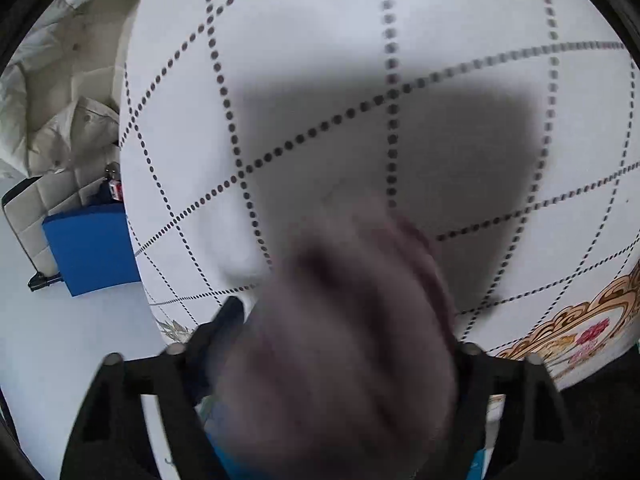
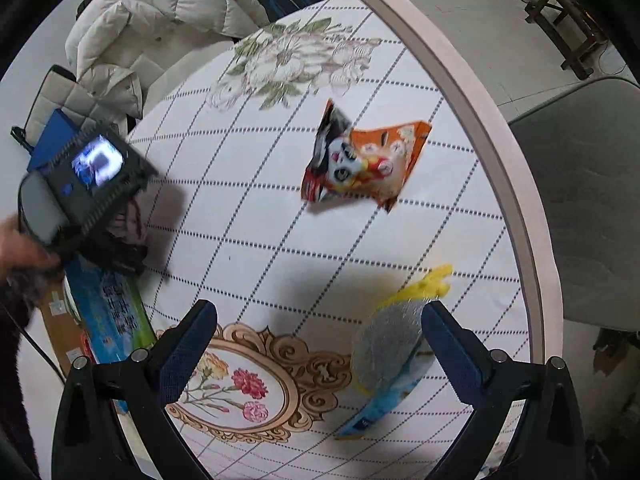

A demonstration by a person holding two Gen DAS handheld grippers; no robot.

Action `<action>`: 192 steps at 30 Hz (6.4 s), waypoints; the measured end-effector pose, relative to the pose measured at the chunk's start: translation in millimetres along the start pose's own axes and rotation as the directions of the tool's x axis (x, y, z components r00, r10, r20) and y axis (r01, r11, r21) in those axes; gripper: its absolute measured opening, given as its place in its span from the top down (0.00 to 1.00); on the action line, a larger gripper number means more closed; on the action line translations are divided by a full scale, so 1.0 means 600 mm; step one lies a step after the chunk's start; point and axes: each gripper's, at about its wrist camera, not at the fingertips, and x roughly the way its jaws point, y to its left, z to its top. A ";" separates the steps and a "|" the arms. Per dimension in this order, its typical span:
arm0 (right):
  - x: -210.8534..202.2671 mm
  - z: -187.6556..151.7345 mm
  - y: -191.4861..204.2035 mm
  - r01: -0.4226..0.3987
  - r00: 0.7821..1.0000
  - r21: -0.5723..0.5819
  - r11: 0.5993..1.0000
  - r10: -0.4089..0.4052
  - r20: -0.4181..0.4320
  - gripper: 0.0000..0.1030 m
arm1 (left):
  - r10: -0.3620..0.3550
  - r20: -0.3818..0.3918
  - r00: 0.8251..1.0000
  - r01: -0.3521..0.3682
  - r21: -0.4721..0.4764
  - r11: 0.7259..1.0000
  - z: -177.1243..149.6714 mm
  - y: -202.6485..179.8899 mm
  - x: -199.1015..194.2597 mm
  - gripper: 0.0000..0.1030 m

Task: Organize soft objects
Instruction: 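Grasp the lilac towel with the left gripper while the right reaches the orange snack bag, then place the towel and orange bag into the box and open both grippers, then grasp the silver sponge with the left gripper while the right grasps the blue tube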

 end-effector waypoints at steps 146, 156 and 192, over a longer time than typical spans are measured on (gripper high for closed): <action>0.014 -0.247 0.570 0.090 0.986 -0.405 0.910 -0.023 0.166 0.00 | -0.173 0.700 0.693 0.684 -0.562 0.465 -0.694 0.208 0.134 0.01; -0.091 -0.361 0.519 0.122 0.958 -0.415 0.902 0.002 0.286 0.00 | 0.025 0.739 0.673 0.650 -0.608 0.456 -0.810 0.131 0.054 0.01; 0.152 -0.243 -0.153 0.056 0.994 0.190 0.980 -0.036 -0.108 0.52 | -0.103 0.506 0.857 0.301 -0.328 0.895 -0.207 -0.261 -0.182 0.01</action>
